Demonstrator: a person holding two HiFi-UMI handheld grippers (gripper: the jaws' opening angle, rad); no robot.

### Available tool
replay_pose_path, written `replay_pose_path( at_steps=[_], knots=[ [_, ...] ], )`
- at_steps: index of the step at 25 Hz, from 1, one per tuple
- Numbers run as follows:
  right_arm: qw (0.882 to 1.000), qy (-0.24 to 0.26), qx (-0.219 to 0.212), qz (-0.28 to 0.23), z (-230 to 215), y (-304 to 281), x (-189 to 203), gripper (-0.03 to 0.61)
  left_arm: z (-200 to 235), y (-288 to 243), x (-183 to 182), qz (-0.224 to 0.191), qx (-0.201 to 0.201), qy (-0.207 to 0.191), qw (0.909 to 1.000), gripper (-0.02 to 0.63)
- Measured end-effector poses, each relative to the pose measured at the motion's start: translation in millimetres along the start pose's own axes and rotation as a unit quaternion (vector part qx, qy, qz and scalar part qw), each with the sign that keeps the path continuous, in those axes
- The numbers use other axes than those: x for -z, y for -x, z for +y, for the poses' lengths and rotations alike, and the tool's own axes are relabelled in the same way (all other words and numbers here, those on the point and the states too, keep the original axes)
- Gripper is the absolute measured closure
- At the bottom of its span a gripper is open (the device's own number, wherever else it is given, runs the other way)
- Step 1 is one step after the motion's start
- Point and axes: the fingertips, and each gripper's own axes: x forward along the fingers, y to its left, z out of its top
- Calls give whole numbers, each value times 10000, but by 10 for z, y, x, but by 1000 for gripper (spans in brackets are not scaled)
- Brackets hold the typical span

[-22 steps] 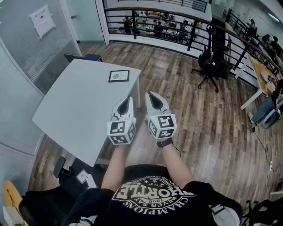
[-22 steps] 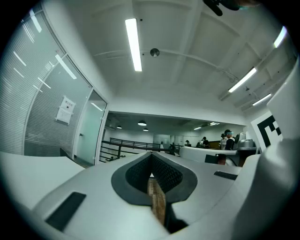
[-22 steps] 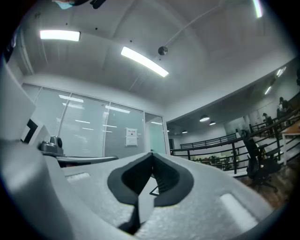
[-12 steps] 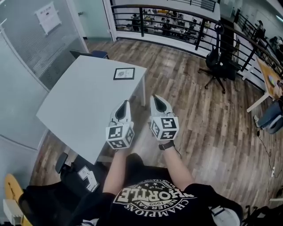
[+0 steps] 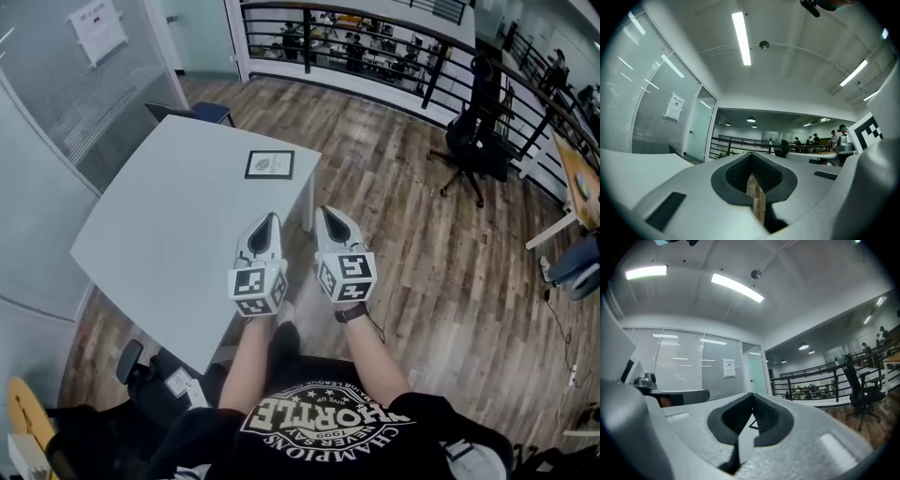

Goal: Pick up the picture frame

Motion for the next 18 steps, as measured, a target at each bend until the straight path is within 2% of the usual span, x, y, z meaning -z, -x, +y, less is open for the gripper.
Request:
replay_pose_path(
  at_steps=[5,16,18],
  knots=[
    [9999,148,-61,12,-29,-855,2,580,493,-712,-48,61,62,-78,9999,609],
    [9984,169,-135,514,55,-2604,299,580,1830,-1860,65,395,51,223,9990,609],
    [9974,219,-179,659,98,-2837,404,580,2092,-1983,142,435,-25,404,9982,608]
  ],
)
